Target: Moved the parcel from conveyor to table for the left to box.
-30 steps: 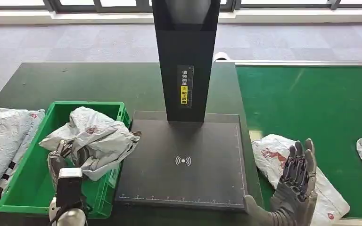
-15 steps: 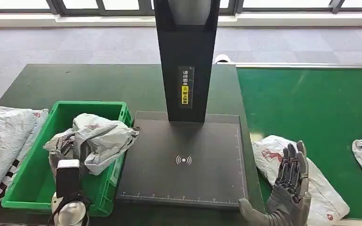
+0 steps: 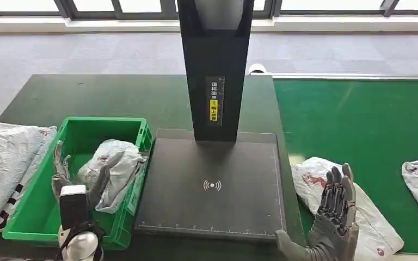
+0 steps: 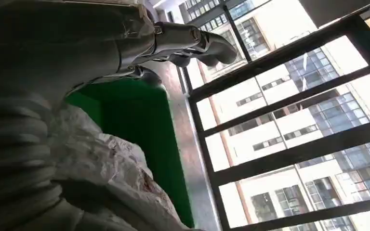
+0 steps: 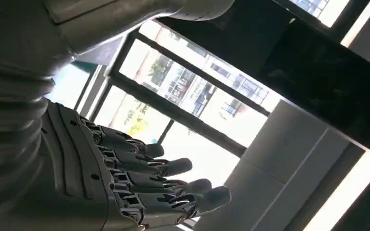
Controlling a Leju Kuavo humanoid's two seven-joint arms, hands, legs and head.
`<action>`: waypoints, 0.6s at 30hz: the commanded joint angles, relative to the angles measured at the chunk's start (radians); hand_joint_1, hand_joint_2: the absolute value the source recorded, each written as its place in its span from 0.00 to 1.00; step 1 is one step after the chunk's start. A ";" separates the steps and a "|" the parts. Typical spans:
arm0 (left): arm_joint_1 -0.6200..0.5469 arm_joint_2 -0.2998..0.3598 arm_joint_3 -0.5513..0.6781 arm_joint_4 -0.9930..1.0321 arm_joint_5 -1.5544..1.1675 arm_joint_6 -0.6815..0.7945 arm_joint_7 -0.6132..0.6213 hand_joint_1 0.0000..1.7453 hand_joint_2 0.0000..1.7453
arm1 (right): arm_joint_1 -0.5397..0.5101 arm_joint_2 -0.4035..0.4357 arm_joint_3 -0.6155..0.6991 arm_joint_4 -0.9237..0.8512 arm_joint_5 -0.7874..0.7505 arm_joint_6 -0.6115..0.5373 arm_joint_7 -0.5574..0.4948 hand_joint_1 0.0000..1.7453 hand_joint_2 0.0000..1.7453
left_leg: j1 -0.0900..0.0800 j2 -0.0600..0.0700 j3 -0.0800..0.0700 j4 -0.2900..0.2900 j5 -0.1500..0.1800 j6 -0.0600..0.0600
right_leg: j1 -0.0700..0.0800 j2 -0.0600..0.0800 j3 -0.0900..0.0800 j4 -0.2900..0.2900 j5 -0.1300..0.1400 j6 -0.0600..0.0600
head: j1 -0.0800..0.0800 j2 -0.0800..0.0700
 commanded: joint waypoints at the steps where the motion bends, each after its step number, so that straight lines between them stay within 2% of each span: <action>1: 0.049 0.028 -0.055 -0.024 0.016 0.030 0.000 0.00 0.00 | 0.020 -0.007 -0.002 0.024 0.012 -0.001 0.006 0.00 1.00 | 0.000 0.002 -0.002 -0.001 0.001 0.000 | 0.000 0.003 -0.002 -0.001 0.002 0.000 | 0.000 0.000; 2: 0.055 0.031 -0.058 -0.029 0.018 0.032 0.000 0.00 0.00 | 0.030 -0.004 -0.013 0.023 0.015 -0.001 0.006 0.00 1.00 | 0.000 0.001 -0.003 -0.001 0.002 0.001 | 0.001 0.003 -0.004 -0.003 0.003 0.000 | 0.000 0.000; 3: 0.064 0.037 -0.065 -0.040 0.028 0.042 0.000 0.00 0.00 | 0.044 0.008 -0.044 0.026 0.016 -0.001 0.006 0.00 1.00 | 0.000 0.001 0.004 -0.002 0.003 0.000 | 0.001 0.003 -0.005 -0.004 0.004 0.000 | 0.000 0.000; 7: 0.105 0.060 -0.114 -0.137 0.085 0.094 0.000 0.00 0.00 | 0.066 0.028 -0.157 0.052 -0.020 -0.001 0.006 0.00 1.00 | 0.001 0.001 0.005 -0.002 0.002 0.000 | 0.001 0.004 -0.003 -0.004 0.004 0.000 | 0.000 0.000; 9: 0.136 0.077 -0.170 -0.228 0.112 0.108 0.000 0.00 0.00 | 0.072 0.070 -0.320 0.116 0.011 -0.001 0.025 0.00 1.00 | 0.000 0.001 0.004 0.000 -0.001 0.000 | 0.001 0.003 -0.004 -0.002 0.002 -0.001 | 0.000 0.000; 10: 0.152 0.090 -0.204 -0.273 0.133 0.105 0.000 0.00 0.00 | 0.062 0.092 -0.398 0.152 0.047 -0.001 0.052 0.00 0.00 | 0.001 0.001 0.003 -0.001 0.000 0.000 | 0.001 0.004 -0.005 -0.003 0.003 -0.001 | 0.000 0.000; 12: 0.169 0.097 -0.239 -0.316 0.165 0.074 0.000 0.00 0.00 | 0.051 0.093 -0.482 0.208 0.060 0.001 0.086 0.00 0.00 | 0.000 0.001 0.002 0.000 -0.001 0.000 | 0.001 0.004 -0.006 -0.002 0.002 0.000 | 0.000 0.000; 13: 0.183 0.096 -0.247 -0.348 0.191 0.037 0.000 0.00 0.00 | 0.042 0.117 -0.566 0.251 0.115 0.001 0.122 0.00 1.00 | 0.000 0.002 0.003 0.000 -0.001 0.000 | 0.001 0.004 -0.006 -0.002 0.002 0.000 | 0.000 0.000; 15: 0.209 0.084 -0.246 -0.356 0.200 -0.038 0.000 0.00 0.00 | 0.035 0.180 -0.767 0.307 0.156 0.079 0.120 0.00 1.00 | 0.001 0.001 0.002 -0.001 -0.001 0.000 | 0.001 0.004 -0.006 -0.004 0.002 0.000 | 0.000 0.000; 16: 0.226 0.078 -0.235 -0.370 0.229 -0.106 0.000 0.00 0.00 | 0.016 0.216 -0.881 0.343 0.265 0.104 0.171 0.00 1.00 | 0.000 0.000 0.002 -0.001 0.000 0.000 | 0.001 0.003 -0.006 -0.005 0.003 0.000 | 0.000 0.000; 18: 0.264 0.063 -0.219 -0.409 0.220 -0.116 0.000 0.00 0.00 | -0.014 0.228 -0.975 0.397 0.288 0.157 0.140 0.00 1.00 | 0.000 0.000 0.003 -0.001 -0.001 0.000 | 0.001 0.003 -0.005 -0.005 0.002 0.000 | 0.000 0.000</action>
